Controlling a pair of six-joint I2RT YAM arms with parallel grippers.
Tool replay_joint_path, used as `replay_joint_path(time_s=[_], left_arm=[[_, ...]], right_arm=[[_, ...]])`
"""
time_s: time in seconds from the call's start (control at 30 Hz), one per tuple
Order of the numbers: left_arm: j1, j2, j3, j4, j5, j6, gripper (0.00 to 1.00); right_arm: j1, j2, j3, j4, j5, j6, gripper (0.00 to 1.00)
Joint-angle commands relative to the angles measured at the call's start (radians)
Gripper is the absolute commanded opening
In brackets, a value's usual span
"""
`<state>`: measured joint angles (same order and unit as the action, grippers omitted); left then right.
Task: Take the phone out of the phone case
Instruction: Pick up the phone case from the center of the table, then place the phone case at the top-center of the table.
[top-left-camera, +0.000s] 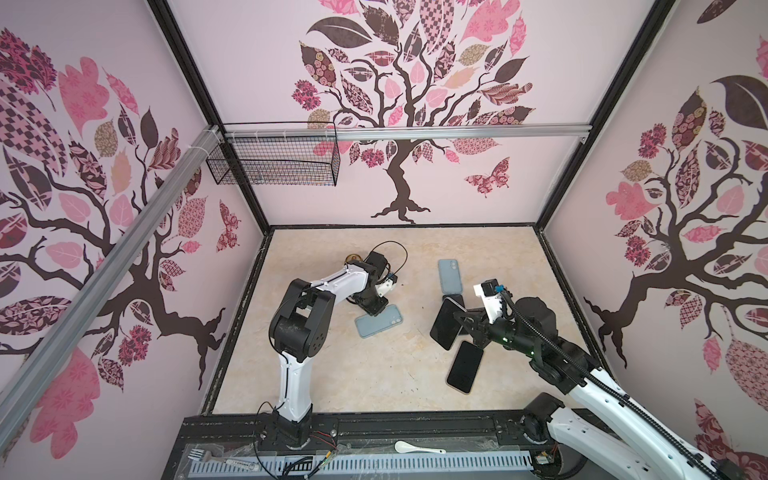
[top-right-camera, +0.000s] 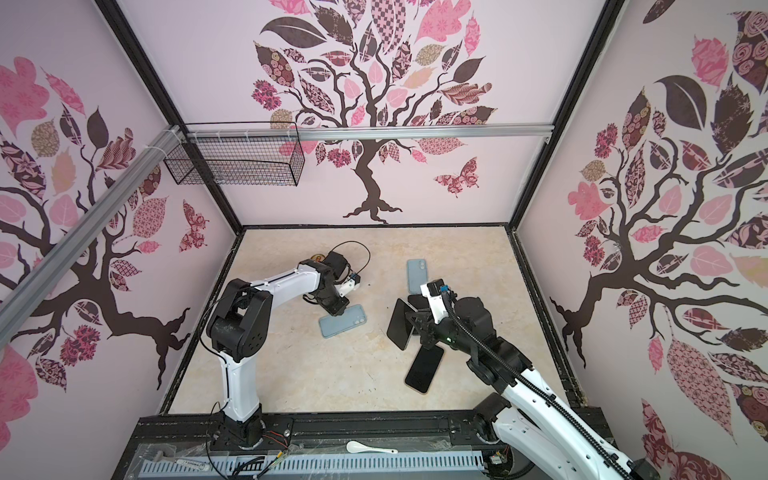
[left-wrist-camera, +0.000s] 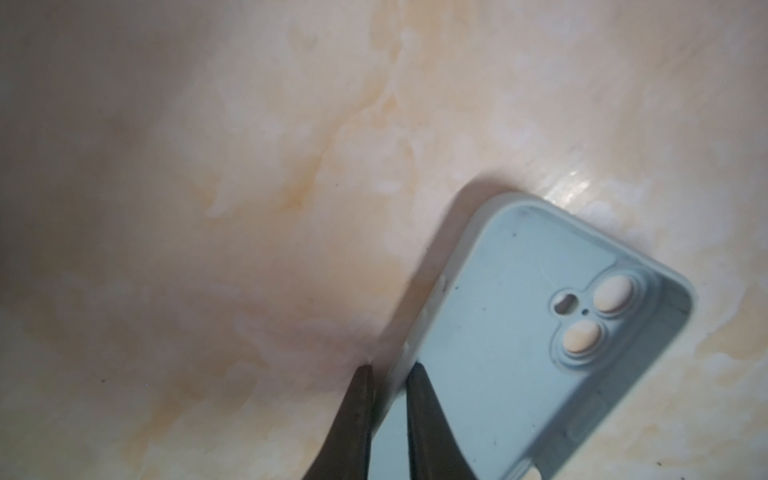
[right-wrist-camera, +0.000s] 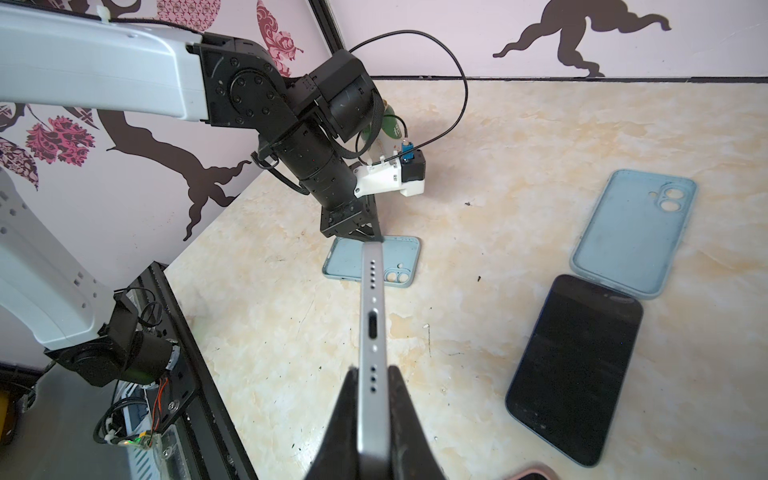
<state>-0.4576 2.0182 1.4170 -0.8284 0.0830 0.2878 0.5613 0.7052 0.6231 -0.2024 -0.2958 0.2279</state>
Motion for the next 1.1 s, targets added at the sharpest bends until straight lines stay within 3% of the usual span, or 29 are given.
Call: replay_joint_path(time_s=[0.0,0.07,0.17,0.27,0.43,0.53,0.7,0.9,1.07], left_arm=[[0.002,0.014,0.030,-0.010,0.005,-0.003,0.06],[0.002,0.010,0.033,-0.010,0.004,-0.014,0.00],[0.002,-0.005,0.038,-0.001,0.030,-0.054,0.00],[0.000,-0.023,0.059,0.028,0.054,-0.159,0.00],[-0.052,-0.060,0.092,0.166,-0.088,-0.438,0.00],[-0.084,-0.023,0.193,0.148,-0.199,-0.592,0.00],[-0.086,0.071,0.326,0.149,-0.173,-0.789,0.00],[-0.085,0.214,0.495,0.126,-0.137,-0.875,0.00],[-0.083,0.335,0.665,0.065,-0.124,-0.871,0.00]], right_arm=[[0.002,-0.020,0.039,0.028,0.002,-0.004,0.00],[0.003,-0.024,0.037,0.029,0.013,0.001,0.00],[0.002,-0.035,0.035,0.023,0.053,0.016,0.00],[0.002,-0.052,0.022,0.016,0.169,0.012,0.00],[0.002,-0.098,-0.015,0.077,0.303,0.016,0.00],[0.002,-0.087,0.023,0.008,0.454,0.056,0.00],[0.000,0.038,0.145,-0.145,0.579,0.102,0.00],[-0.034,0.111,0.188,-0.170,0.551,0.159,0.00],[-0.209,0.141,0.177,-0.169,0.352,0.208,0.00]])
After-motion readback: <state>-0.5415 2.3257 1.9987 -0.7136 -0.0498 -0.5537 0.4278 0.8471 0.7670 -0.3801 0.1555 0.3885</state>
